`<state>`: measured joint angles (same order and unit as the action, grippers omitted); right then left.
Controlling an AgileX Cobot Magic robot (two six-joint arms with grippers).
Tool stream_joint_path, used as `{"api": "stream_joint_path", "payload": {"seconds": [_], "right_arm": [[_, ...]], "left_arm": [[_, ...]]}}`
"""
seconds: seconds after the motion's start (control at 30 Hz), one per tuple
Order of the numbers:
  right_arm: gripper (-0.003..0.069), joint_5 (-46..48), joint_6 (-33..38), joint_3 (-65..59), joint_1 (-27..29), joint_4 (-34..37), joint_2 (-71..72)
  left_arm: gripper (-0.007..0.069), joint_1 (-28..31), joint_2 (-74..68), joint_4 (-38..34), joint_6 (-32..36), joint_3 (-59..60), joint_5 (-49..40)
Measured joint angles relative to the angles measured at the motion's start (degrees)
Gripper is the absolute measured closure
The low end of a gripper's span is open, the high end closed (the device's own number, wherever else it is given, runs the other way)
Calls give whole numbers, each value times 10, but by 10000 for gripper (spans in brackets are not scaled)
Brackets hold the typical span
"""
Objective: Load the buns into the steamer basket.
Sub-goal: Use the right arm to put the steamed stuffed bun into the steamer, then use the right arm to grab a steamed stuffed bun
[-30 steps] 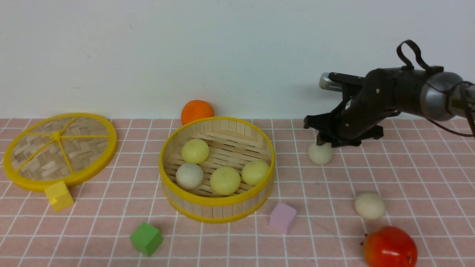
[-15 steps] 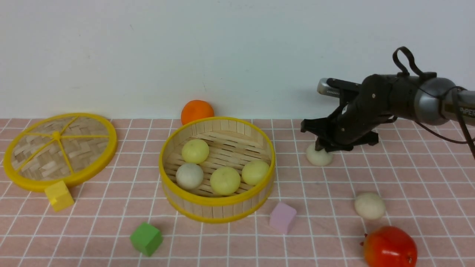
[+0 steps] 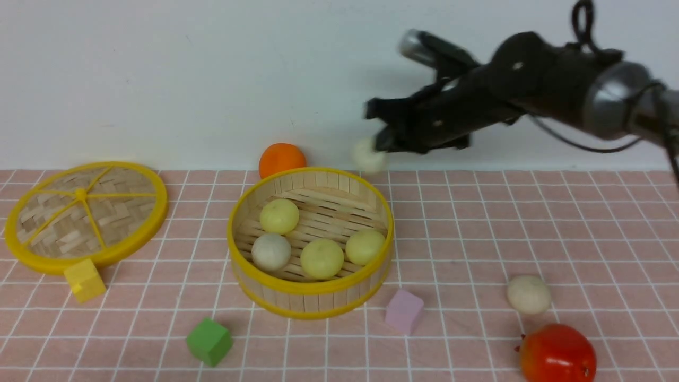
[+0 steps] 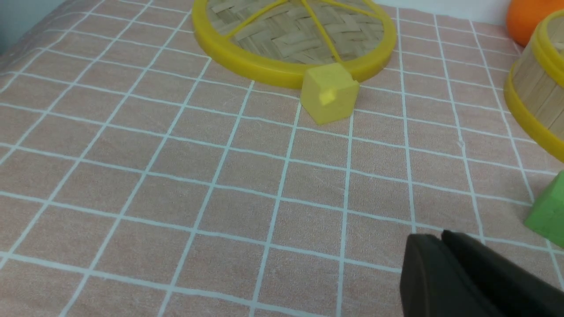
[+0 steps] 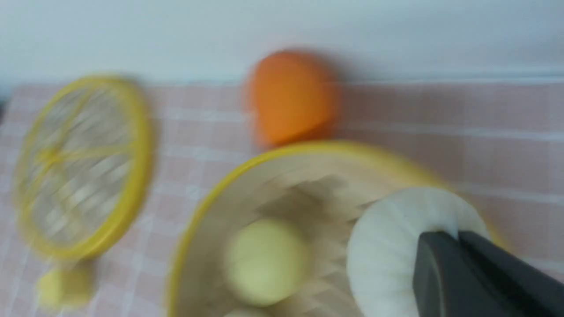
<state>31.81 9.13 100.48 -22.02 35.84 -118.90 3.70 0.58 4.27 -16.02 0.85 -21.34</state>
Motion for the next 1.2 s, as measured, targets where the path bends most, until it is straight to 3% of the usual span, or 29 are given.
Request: {"api": "stream_joint_path", "payload": {"seconds": [0.17, 0.47, 0.6, 0.67, 0.73, 0.83, 0.93, 1.03, 1.07, 1.2], "right_arm": [[640, -6, 40, 0, -35, 28, -42], [627, -15, 43, -1, -36, 79, -84], [574, -17, 55, -1, -36, 87, -85], [494, -15, 80, -1, -34, 88, -80], [458, -9, 91, -1, -34, 87, -75], [340, 49, 138, -1, -15, 52, -31], [299, 107, 137, -1, 10, 5, 12], [290, 162, 87, 1, 40, -50, 43], [292, 211, 41, 2, 64, -104, 56], [330, 303, -39, -20, 91, -206, 60]], "left_arm": [[549, 0, 0, 0, 0, 1, 0], [541, 0, 0, 0, 0, 0, 1], [536, 0, 0, 0, 0, 0, 1], [531, 0, 0, 0, 0, 0, 1], [530, 0, 0, 0, 0, 0, 1], [530, 0, 0, 0, 0, 0, 1], [530, 0, 0, 0, 0, 0, 1], [528, 0, 0, 0, 0, 0, 1], [528, 0, 0, 0, 0, 0, 1], [527, 0, 0, 0, 0, 0, 1]]}}
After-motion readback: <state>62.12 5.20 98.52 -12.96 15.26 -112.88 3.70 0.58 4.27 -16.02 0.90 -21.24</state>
